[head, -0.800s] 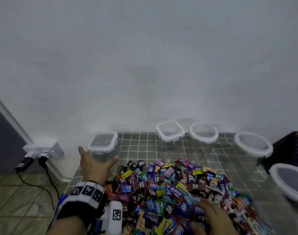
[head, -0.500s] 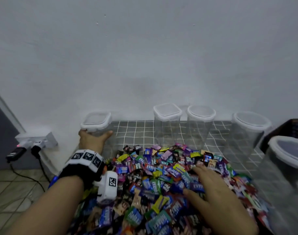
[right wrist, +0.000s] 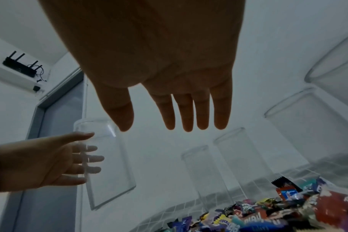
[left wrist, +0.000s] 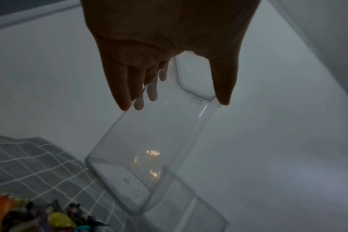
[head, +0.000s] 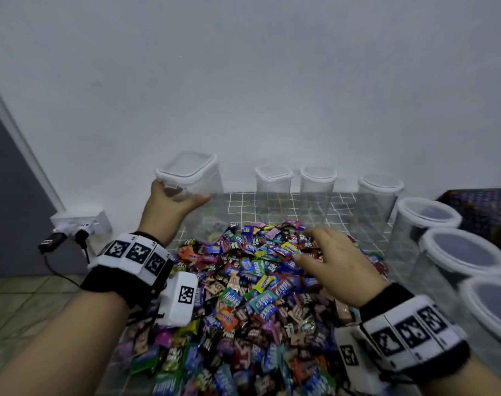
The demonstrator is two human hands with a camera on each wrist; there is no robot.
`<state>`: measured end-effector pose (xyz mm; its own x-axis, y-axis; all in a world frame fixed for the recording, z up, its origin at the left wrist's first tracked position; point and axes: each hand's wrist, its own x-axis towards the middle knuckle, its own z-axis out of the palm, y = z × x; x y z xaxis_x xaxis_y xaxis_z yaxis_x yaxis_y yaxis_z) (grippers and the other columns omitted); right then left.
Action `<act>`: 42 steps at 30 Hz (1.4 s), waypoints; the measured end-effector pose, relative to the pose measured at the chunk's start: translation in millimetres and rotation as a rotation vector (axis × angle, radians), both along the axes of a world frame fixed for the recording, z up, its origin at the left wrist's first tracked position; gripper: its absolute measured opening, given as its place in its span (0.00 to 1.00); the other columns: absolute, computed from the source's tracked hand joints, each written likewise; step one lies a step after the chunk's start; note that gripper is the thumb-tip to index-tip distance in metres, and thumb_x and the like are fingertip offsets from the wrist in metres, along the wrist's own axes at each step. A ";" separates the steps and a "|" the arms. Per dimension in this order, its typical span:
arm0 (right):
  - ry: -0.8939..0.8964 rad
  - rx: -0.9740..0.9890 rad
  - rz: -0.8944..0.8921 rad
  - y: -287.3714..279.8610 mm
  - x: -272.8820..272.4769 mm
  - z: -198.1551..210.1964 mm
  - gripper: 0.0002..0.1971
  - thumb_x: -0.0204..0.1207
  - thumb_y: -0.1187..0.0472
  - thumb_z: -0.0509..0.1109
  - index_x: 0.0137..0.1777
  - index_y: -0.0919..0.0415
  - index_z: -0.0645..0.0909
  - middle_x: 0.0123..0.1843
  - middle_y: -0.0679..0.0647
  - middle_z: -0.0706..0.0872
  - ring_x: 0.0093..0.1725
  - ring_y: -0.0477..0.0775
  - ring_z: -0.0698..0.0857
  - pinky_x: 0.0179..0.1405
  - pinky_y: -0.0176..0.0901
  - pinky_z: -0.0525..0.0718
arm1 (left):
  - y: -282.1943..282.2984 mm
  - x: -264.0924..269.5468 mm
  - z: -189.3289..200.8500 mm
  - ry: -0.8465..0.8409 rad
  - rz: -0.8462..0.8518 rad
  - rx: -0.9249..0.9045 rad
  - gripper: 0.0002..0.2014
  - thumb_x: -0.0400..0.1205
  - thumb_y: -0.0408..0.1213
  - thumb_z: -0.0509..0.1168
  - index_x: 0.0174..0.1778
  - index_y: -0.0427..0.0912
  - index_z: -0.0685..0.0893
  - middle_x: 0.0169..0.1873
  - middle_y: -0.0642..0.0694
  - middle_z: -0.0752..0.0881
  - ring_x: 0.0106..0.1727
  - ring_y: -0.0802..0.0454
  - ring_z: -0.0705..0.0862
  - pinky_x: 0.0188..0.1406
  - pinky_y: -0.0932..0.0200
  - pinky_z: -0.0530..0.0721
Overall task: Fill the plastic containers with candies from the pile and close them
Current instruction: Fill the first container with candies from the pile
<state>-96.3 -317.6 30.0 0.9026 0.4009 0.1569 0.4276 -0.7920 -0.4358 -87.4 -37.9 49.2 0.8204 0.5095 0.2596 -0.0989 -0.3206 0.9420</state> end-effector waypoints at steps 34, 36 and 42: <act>0.656 0.657 0.274 16.3 -81.7 -21.5 0.33 0.68 0.63 0.78 0.68 0.46 0.66 0.64 0.46 0.79 0.56 0.47 0.85 0.56 0.46 0.86 | -54.7 -138.2 -58.1 0.440 -0.769 -0.150 0.46 0.48 0.54 0.83 0.65 0.51 0.78 0.57 0.48 0.87 0.58 0.50 0.86 0.59 0.47 0.85; 0.637 0.674 0.286 18.0 -81.1 -21.8 0.34 0.61 0.59 0.78 0.65 0.43 0.67 0.65 0.47 0.78 0.55 0.45 0.85 0.51 0.41 0.86 | -53.6 -136.7 -58.4 0.403 -0.754 -0.138 0.48 0.47 0.57 0.84 0.65 0.52 0.78 0.61 0.45 0.86 0.61 0.49 0.85 0.63 0.44 0.82; 0.518 0.581 0.278 18.1 -78.4 -23.4 0.36 0.58 0.50 0.76 0.64 0.35 0.63 0.68 0.46 0.77 0.64 0.47 0.80 0.64 0.50 0.81 | -54.2 -132.3 -60.2 0.346 -0.788 -0.157 0.43 0.59 0.39 0.79 0.72 0.45 0.72 0.65 0.47 0.83 0.66 0.50 0.82 0.62 0.57 0.81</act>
<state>-174.7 -299.4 6.7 0.7972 0.6037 -0.0010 0.2069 -0.2749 -0.9389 -219.6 -92.2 -11.0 0.9686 -0.2299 -0.0946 0.0626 -0.1429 0.9878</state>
